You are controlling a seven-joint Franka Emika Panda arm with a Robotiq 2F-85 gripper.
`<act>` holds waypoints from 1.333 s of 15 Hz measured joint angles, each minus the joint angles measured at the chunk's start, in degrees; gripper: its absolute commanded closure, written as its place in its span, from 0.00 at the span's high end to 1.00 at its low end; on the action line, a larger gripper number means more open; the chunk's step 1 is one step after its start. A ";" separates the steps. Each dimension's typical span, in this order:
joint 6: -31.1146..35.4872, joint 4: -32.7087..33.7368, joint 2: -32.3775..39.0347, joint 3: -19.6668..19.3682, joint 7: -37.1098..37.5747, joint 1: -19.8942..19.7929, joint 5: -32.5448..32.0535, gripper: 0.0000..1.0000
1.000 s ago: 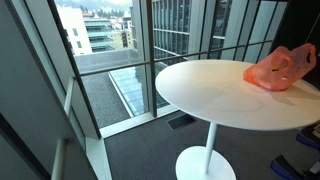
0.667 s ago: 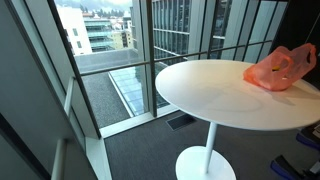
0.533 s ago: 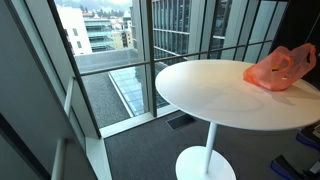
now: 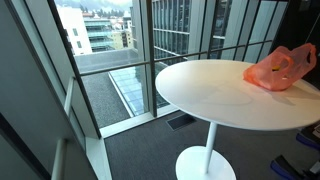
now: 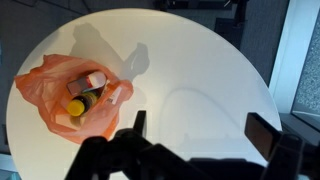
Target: Remove the syrup bottle from the plastic bag
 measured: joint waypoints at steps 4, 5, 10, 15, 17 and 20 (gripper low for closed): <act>3.59 0.33 2.53 -2.87 -0.01 -1.17 0.10 1.00; 4.30 0.33 2.88 -3.77 -0.02 -1.70 0.11 1.00; 9.09 0.28 4.72 -7.82 -0.03 -4.61 0.69 1.00; 11.05 0.20 6.19 -8.92 -0.05 -5.53 1.33 1.00; 11.05 0.20 6.18 -8.73 -0.05 -5.52 1.33 1.00; 11.06 0.18 6.36 -8.86 -0.05 -5.57 1.33 1.00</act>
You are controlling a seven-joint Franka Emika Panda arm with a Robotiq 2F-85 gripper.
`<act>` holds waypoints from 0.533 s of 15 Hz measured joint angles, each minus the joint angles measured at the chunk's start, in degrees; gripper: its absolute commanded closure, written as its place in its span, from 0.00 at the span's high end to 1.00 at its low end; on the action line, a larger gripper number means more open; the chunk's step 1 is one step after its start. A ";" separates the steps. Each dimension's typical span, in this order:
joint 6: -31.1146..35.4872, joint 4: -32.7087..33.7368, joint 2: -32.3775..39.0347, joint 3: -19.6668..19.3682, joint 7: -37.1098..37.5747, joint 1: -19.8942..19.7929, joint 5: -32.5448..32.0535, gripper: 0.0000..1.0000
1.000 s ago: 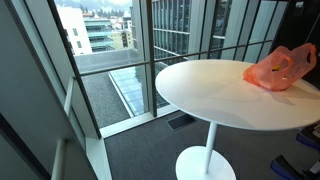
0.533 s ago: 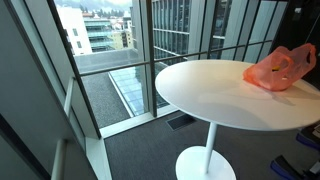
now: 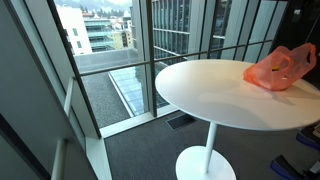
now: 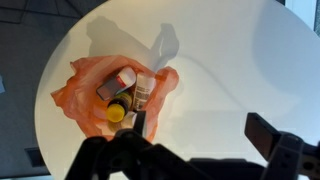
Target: Remove the syrup bottle from the plastic bag
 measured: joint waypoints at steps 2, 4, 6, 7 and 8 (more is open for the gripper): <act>0.60 -0.07 0.35 -0.35 0.00 -0.34 0.02 1.00; 1.98 -0.20 0.89 -0.85 0.00 -0.90 0.04 1.00; 3.96 -0.48 1.56 -1.61 0.00 -1.52 0.04 1.00; 4.81 -0.67 1.87 -1.94 0.00 -1.82 0.04 1.00; 5.72 -0.83 2.29 -2.32 0.00 -2.15 0.04 1.00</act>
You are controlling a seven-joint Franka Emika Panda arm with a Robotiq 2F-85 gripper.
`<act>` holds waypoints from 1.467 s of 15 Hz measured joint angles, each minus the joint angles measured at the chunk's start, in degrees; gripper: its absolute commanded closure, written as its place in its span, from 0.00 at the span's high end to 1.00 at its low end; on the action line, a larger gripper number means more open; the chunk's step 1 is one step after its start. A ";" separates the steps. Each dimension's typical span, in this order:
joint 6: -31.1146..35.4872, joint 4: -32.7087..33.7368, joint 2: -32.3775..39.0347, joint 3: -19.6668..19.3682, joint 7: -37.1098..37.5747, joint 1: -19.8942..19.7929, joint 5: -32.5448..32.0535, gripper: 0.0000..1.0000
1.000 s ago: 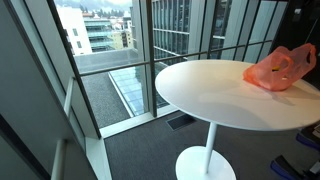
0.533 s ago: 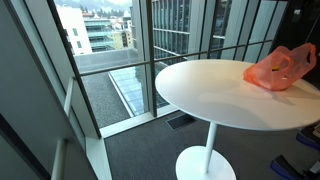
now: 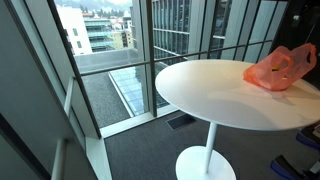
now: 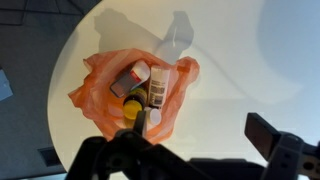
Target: Remove the syrup bottle from the plastic bag
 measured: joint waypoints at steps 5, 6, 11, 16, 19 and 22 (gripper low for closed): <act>5.11 -1.20 2.83 -2.20 -0.28 -1.36 0.76 1.00; 6.21 -1.56 3.52 -2.54 -0.43 -1.58 1.23 1.00; 9.70 -2.24 7.45 -4.26 -1.83 -2.81 4.81 1.00; 10.85 -2.28 10.24 -5.84 -5.03 -4.76 8.38 1.00; 11.06 -2.28 11.50 -6.61 -7.22 -5.76 10.16 1.00; 11.16 -2.21 12.48 -6.84 -8.32 -6.40 11.22 1.00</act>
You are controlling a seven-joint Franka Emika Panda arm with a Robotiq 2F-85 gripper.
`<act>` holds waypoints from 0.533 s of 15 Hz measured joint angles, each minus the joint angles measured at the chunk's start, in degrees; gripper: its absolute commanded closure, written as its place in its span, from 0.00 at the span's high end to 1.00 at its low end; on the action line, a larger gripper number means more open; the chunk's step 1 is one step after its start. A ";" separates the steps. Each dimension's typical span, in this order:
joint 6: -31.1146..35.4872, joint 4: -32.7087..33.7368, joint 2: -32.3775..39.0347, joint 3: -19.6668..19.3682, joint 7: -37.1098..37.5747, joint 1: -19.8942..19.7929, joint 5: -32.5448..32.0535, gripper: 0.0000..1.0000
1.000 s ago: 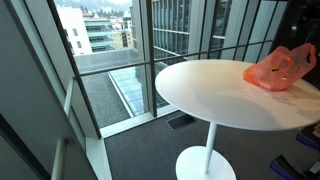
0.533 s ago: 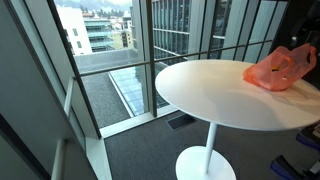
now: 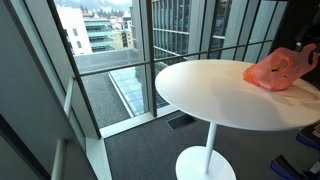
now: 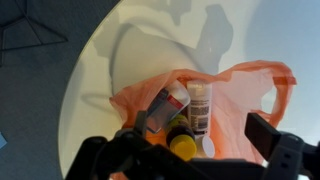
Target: Remove the syrup bottle from the plastic bag
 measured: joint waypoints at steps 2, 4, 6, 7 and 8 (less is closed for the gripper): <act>0.02 0.06 0.53 -0.07 -0.03 -0.15 0.17 1.00; 0.04 0.16 1.10 -0.09 -0.03 -0.32 0.18 1.00; 0.18 0.24 1.74 -0.10 -0.03 -0.49 0.18 1.00; 0.40 0.35 2.14 -0.10 -0.03 -0.60 0.18 1.00; 0.62 0.56 2.63 -0.11 -0.03 -0.67 0.18 1.00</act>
